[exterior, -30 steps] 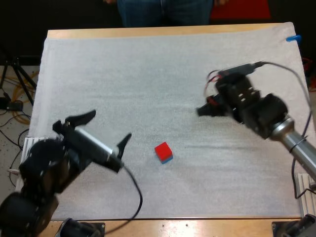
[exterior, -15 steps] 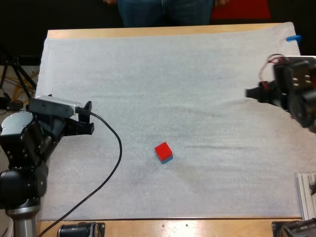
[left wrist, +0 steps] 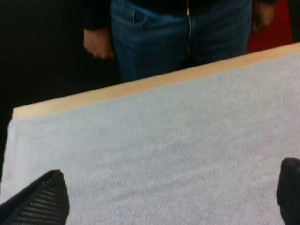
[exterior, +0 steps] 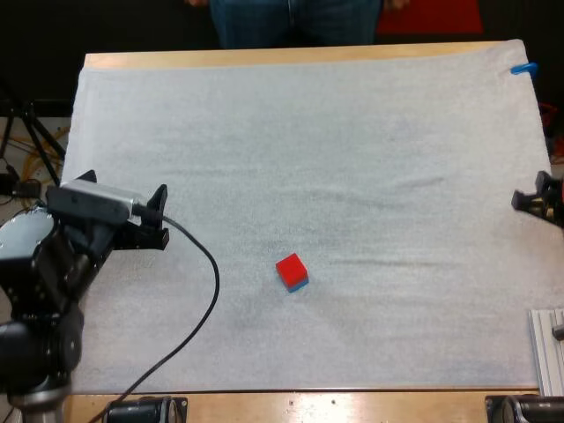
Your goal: Stack red cube on blue cube
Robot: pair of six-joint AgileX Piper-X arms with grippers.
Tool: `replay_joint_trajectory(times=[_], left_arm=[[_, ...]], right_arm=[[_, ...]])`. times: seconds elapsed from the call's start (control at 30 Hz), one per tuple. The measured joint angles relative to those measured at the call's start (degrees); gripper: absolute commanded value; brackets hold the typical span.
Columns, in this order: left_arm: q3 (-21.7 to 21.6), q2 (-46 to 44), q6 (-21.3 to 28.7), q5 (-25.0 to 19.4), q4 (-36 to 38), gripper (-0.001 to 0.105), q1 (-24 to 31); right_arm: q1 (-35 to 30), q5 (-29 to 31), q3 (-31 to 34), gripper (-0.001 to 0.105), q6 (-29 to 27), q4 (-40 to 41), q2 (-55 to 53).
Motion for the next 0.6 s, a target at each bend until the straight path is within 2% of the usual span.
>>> replay_joint_trajectory(times=[0.2, 0.37, 0.6], left_arm=[[0.00, -7.01, -0.17, 0.00, 3.34, 0.087, -2.47], [-0.12, -16.37, 3.66, 0.12, 8.78, 0.087, -4.97], [0.11, -26.69, 4.03, 0.12, 14.87, 0.087, -5.00]], right_arm=[[0.00, -1.95, 2.54, 0.052, -0.47, 0.00, -10.70], [0.00, -2.95, 6.59, 0.052, -0.57, 0.17, -20.89], [0.00, -9.90, 11.30, 0.052, -0.57, 4.46, -31.32]])
